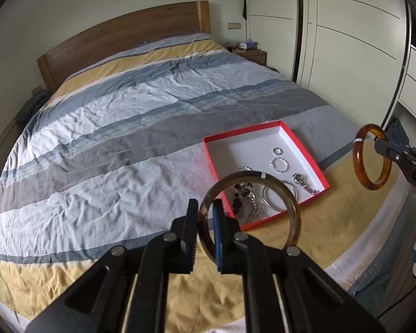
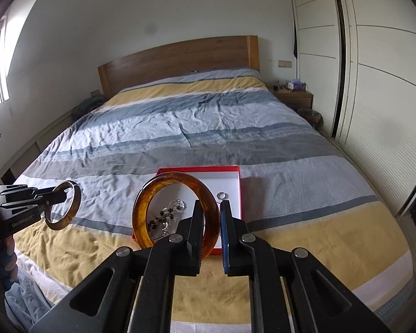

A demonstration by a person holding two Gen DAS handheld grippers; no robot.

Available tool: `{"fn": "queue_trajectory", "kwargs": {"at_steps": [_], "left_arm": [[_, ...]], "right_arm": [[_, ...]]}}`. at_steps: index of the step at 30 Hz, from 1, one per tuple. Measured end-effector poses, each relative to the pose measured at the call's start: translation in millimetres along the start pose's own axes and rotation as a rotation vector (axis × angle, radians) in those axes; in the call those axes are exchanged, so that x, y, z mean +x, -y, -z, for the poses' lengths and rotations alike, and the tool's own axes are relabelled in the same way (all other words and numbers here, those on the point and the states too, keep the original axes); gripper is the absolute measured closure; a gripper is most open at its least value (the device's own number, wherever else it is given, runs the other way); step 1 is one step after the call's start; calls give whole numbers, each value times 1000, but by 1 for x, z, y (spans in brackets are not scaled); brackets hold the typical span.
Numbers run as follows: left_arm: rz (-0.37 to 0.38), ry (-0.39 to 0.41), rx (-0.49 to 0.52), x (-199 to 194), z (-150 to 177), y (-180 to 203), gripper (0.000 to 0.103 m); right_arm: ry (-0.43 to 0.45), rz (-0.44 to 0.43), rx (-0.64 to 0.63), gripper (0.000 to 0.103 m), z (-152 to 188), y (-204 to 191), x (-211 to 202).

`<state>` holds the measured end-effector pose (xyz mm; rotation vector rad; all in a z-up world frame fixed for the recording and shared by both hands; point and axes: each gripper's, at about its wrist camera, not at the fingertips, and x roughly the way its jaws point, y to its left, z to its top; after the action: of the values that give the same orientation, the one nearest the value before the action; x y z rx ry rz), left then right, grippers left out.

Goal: Organize jewelry
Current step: 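Carry both bangles in the tools over the red box, then lower both bangles into the box and open both tools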

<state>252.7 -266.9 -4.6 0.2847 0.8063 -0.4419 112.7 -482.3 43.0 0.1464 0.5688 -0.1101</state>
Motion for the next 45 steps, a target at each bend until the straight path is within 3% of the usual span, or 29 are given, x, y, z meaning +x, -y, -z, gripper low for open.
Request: {"fn": "queue_trajectory", "kwargs": {"at_steps": [11,15,22,34,45], "left_arm": [[-40,-32,62,138,-68,33,94],[-50,-64,57,178,-71,35,94],[-49,-85,73,213,-66,36,94],[-43,-123,81,238,-53,34,93],[-38,-117,76,241,-51,31,92]], "right_arm": [[-99,26,-54,92,-24,13,133],[-135,54,-103,92,-38,16,183],[-221,61,-171,92,-42,19,245],[-324,73,-323,92,-24,7,277],[-379,45,-376,93,-19,-1,284]]}}
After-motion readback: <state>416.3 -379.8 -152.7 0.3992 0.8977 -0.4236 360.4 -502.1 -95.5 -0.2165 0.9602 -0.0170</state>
